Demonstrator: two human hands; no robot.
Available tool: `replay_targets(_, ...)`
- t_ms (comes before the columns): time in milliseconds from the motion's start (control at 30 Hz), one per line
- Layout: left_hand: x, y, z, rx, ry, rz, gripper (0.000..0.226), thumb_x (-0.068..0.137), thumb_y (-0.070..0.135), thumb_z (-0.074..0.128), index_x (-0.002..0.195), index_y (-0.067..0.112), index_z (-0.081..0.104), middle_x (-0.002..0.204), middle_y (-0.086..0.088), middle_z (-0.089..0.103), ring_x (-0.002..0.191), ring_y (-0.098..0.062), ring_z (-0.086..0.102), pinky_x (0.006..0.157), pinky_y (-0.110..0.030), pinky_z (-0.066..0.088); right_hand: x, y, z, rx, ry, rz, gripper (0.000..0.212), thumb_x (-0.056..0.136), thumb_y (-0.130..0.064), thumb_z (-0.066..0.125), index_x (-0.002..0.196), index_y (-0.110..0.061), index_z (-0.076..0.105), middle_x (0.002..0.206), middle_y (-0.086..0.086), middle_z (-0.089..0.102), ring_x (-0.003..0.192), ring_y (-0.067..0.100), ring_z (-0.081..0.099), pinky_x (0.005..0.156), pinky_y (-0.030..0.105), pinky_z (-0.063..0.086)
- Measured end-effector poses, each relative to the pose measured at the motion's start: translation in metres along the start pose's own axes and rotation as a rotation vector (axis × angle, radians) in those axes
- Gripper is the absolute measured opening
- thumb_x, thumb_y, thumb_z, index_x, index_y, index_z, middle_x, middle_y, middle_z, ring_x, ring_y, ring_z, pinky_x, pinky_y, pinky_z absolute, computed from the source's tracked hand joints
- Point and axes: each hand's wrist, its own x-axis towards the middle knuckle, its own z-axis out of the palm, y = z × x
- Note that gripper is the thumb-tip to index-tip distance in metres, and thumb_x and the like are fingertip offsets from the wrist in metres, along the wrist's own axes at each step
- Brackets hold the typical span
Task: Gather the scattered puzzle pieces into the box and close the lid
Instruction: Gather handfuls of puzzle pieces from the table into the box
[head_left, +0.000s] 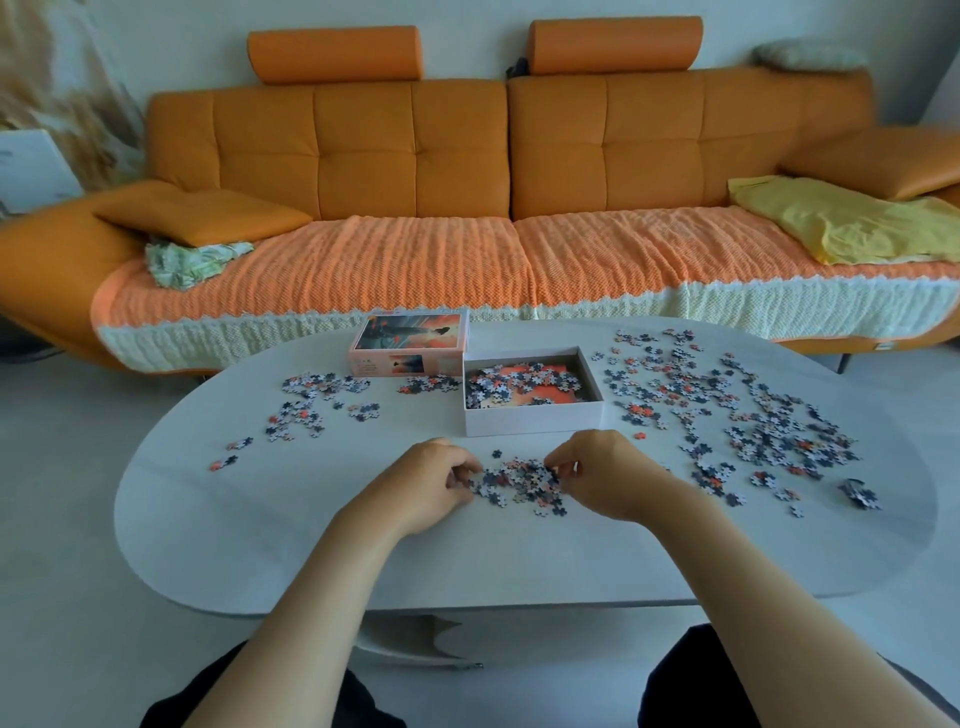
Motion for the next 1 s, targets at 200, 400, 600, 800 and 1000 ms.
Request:
replay_targets(200, 0.008, 0.014, 0.004, -0.001, -0.050, -0.028, 0.066, 0.089, 0.031, 0.057, 0.149, 0.028, 0.031, 0.136, 0.010, 0.038, 0.115, -0.009, 0.045, 0.096, -0.026, 0.040, 0.002, -0.007, -0.011, 0.064, -0.083, 0.014, 0.056, 0.086, -0.036, 0.064, 0.138, -0.028, 0.049, 0.123, -0.007, 0.051, 0.103, 0.012, 0.055, 0.087, 0.024, 0.046)
replay_targets(400, 0.020, 0.023, 0.016, 0.114, -0.062, 0.062, 0.060, 0.089, 0.041, 0.061, 0.144, 0.025, 0.042, 0.127, 0.009, 0.038, 0.124, -0.009, 0.037, 0.100, -0.028, 0.039, 0.014, -0.015, 0.000, -0.025, -0.107, 0.043, 0.059, 0.083, -0.048, 0.069, 0.134, -0.023, 0.055, 0.123, 0.000, 0.046, 0.104, 0.020, 0.054, 0.091, 0.033, 0.048)
replay_targets(600, 0.027, 0.023, 0.016, 0.020, 0.031, 0.085, 0.025, 0.091, 0.023, 0.064, 0.116, 0.023, 0.066, 0.109, 0.007, 0.051, 0.101, -0.014, 0.056, 0.091, -0.029, 0.046, 0.019, -0.018, 0.002, 0.077, -0.027, 0.017, 0.022, 0.084, -0.029, 0.070, 0.105, -0.023, 0.072, 0.098, -0.005, 0.054, 0.086, 0.015, 0.057, 0.075, 0.028, 0.051)
replay_targets(800, 0.035, 0.023, 0.014, 0.010, 0.071, 0.083, 0.015, 0.088, 0.020, 0.069, 0.103, 0.022, 0.071, 0.100, 0.008, 0.052, 0.092, -0.012, 0.056, 0.082, -0.025, 0.046, 0.028, -0.017, 0.003, 0.114, 0.026, 0.044, 0.012, 0.087, -0.020, 0.067, 0.096, -0.023, 0.075, 0.087, -0.011, 0.063, 0.069, 0.005, 0.058, 0.057, 0.012, 0.042)
replay_targets(1000, 0.043, 0.027, -0.004, -0.076, 0.098, 0.080, 0.010, 0.088, 0.019, 0.070, 0.096, 0.025, 0.073, 0.086, 0.017, 0.057, 0.076, 0.002, 0.056, 0.065, -0.014, 0.040, 0.037, -0.013, -0.017, 0.159, 0.052, 0.062, 0.011, 0.087, -0.021, 0.070, 0.096, -0.023, 0.076, 0.080, -0.007, 0.071, 0.056, 0.008, 0.063, 0.051, 0.013, 0.049)
